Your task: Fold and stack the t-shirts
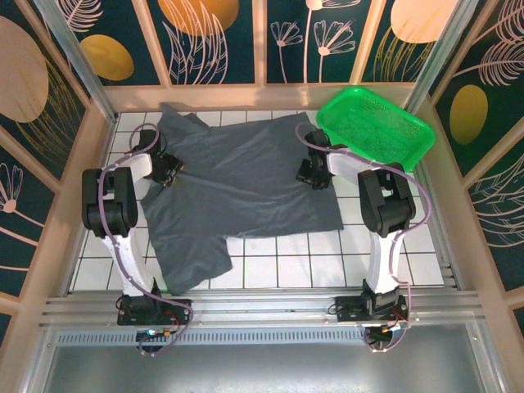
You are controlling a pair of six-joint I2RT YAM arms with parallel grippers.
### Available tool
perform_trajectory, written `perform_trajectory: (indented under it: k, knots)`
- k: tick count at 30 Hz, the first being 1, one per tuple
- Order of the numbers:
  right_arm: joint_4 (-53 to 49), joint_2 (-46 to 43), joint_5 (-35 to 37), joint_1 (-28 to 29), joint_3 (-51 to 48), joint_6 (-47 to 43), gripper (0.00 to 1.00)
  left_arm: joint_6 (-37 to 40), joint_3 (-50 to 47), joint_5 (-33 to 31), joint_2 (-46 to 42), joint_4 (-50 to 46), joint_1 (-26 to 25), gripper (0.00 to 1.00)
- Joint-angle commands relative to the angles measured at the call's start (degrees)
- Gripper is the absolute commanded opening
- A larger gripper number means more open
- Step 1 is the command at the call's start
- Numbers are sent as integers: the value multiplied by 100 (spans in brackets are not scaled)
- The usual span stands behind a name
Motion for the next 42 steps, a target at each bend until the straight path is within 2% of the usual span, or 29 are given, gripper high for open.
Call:
perform_trajectory:
  k: [1,7,9,11,14,20,26,30,33,37,42]
  knots:
    - [-433,511,209,-172,470,42,45,454,581,-99,852,-335,149,46]
    - [-748,1200,72,-355,1562,-108,45,820,2224,-22,1584,-851,177,53]
    - [-807,1300,72,-378,1887,-249,46,799,2488,-115,1565,-1082,176,55]
    - [-793,1245,19,-375,2054,-396,48,761,2418,-440,1248,-1257,177,64]
    - [-698,893,-25,-341,2068,-510,51,689,1808,-1049,379,-1362,173,69]
    - [-573,-189,-23,-254,1462,-442,55,391,-179,-1689,-1494,-1363,57,69]
    - [-228,-1614,-387,-136,-307,-100,55,181,-2158,-1473,-3014,-1603,-71,65]
    - [-273,-2455,-513,-131,-1448,132,54,35,-3138,-1228,-3929,-1967,-272,61]
    - [-346,-2954,-551,-134,-2087,218,54,-81,-3570,-1275,-4413,-2305,-333,61]
    - [-304,-3261,-620,-153,-2533,240,54,-223,-3624,-1581,-4699,-2287,-333,60]
    - [-372,-3328,-601,-328,-2839,218,52,-594,-3899,-903,-4856,-2398,-350,55]
